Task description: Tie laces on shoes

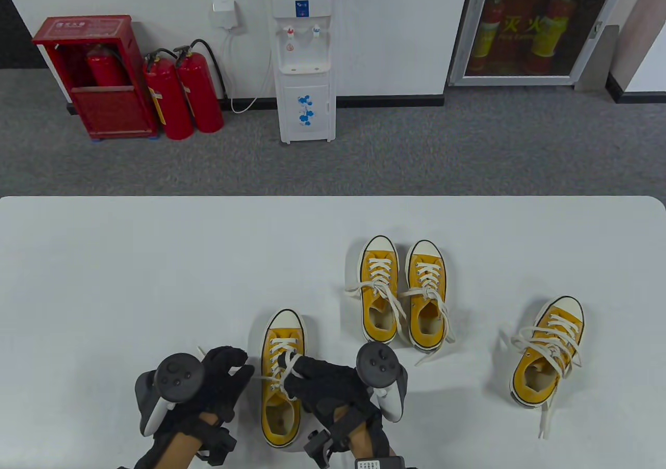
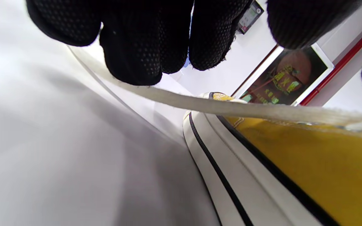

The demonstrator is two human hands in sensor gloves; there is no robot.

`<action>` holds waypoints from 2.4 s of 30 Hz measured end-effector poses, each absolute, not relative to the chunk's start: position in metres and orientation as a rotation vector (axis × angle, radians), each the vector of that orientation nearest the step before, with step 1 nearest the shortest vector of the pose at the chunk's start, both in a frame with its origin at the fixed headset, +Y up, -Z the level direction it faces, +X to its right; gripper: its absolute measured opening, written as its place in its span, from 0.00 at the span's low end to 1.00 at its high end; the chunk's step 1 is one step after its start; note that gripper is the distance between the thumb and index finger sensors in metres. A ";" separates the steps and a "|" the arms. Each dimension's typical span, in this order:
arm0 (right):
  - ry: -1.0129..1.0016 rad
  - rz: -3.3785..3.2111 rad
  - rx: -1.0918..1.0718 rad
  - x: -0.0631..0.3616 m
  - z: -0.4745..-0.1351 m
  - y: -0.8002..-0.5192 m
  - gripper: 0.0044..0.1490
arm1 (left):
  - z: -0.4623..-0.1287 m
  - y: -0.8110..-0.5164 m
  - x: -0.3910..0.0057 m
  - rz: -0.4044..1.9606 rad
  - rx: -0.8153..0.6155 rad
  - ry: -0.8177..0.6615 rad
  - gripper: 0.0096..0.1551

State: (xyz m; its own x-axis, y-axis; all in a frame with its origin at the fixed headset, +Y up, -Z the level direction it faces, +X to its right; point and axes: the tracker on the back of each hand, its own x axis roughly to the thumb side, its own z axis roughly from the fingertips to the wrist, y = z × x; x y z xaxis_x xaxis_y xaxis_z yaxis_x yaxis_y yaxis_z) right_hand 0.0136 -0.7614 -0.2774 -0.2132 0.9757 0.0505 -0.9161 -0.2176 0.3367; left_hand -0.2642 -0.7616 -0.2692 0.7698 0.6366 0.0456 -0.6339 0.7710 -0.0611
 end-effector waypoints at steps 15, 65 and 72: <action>0.217 1.957 0.340 0.006 -0.273 -0.760 0.35 | -0.266 -0.759 -0.263 0.813 0.001 -0.099 0.34; 0.050 2.157 0.544 -0.007 -0.259 -0.738 0.30 | -0.262 -0.753 -0.263 0.966 -0.001 -0.092 0.21; 0.050 2.018 0.397 0.015 -0.270 -0.742 0.28 | -0.267 -0.756 -0.278 0.978 0.013 0.000 0.20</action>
